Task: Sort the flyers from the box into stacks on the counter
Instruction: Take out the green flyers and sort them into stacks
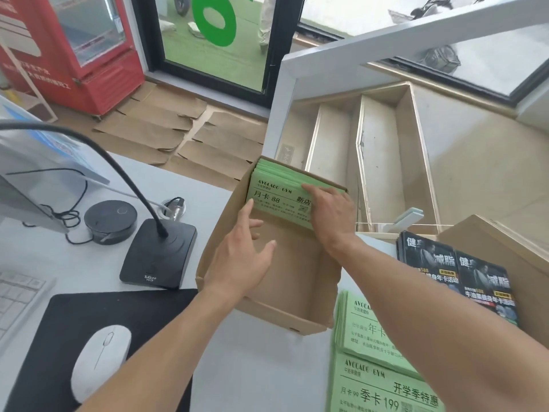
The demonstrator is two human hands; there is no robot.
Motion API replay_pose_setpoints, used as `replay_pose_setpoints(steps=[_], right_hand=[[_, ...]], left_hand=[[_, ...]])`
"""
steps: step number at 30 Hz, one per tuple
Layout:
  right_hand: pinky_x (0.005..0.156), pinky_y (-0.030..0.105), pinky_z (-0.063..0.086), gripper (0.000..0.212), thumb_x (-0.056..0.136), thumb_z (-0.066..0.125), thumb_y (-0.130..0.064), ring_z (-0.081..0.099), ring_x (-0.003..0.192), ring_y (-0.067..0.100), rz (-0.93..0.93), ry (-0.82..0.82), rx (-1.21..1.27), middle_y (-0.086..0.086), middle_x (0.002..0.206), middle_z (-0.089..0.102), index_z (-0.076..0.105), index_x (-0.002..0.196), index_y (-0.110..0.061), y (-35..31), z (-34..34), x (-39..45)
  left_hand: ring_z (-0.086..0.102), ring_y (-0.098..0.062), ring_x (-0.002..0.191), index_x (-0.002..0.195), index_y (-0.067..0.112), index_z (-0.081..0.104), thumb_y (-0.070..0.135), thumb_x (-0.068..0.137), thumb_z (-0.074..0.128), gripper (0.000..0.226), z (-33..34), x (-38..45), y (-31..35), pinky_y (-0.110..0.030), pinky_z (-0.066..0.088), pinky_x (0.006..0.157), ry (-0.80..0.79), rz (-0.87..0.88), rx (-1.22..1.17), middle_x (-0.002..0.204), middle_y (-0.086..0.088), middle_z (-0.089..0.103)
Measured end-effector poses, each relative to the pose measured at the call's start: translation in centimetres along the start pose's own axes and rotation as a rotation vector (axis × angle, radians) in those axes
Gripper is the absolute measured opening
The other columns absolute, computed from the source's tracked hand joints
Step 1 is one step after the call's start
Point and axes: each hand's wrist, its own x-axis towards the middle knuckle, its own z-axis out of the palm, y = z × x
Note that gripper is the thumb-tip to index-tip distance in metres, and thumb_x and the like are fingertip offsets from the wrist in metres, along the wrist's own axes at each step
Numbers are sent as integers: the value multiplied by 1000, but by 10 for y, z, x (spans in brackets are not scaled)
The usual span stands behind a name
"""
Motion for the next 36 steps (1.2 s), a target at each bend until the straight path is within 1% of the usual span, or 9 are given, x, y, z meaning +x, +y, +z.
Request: replay_pose_setpoints(steps=[10,13,16,20,25,27,30,33,36], right_hand=[[89,37,47,47,85,63,2,61,108,22,-62,-33,96,-6,111,72,65,124,-25,-5,-6,3],[97,40,44,44,91,67,-13,57,116,24,-58,-166,183,-3,120,68,57,133,-25,-3,-10,6],[88,41,50,53,97,64,-20,63,107,29,-80,-376,172,4,117,69,42,144,-29,-4,-12,6],[75,38,52,56,99,62,-21,69,90,27,-126,-298,130,1,99,74,37,146,-35,-8,-18,-3],[80,37,51,48,99,61,-24,70,100,23,-113,-216,261,-7,116,74,42,140,-40,-13,-72,-25],[84,39,53,46,98,62,-23,68,102,21,-24,-247,419,-11,118,73,45,133,-47,-11,-102,-45],[75,34,58,39,97,65,-15,69,97,7,158,-306,786,-21,111,72,56,117,-48,-4,-143,-86],[74,23,57,32,97,65,-5,71,96,4,278,-322,1089,-19,107,74,61,111,-34,1,-162,-135],[83,38,59,26,97,62,2,71,103,15,351,-361,1240,-8,111,75,55,110,-19,8,-159,-188]], left_hand=[[61,2,107,155,40,15,38,90,70,86,-2,-3,2,-41,53,97,26,13,2,125,25,58],[61,1,107,155,39,15,37,90,70,86,-1,-2,2,-42,53,97,37,21,2,125,25,58],[59,-1,114,156,36,16,34,90,70,85,0,-1,2,-42,51,101,69,36,-1,128,22,57],[37,-7,142,160,30,9,32,92,68,90,-1,-4,5,-35,34,118,151,74,37,153,13,41],[4,-3,154,161,31,-3,39,91,72,103,-4,-10,9,-29,13,124,298,90,-81,169,11,6],[10,-1,153,160,37,-3,54,83,76,111,-11,-10,14,-33,15,124,291,18,-261,168,14,11],[44,-4,140,158,42,6,56,70,86,120,-23,-18,28,-48,31,120,164,-53,-676,151,14,50],[71,-18,110,144,23,49,34,73,87,81,-22,-45,56,-46,50,99,-8,-45,-952,116,0,75],[76,-23,91,97,24,74,21,84,78,14,3,-96,85,-38,58,72,-62,-22,-956,100,-3,79]])
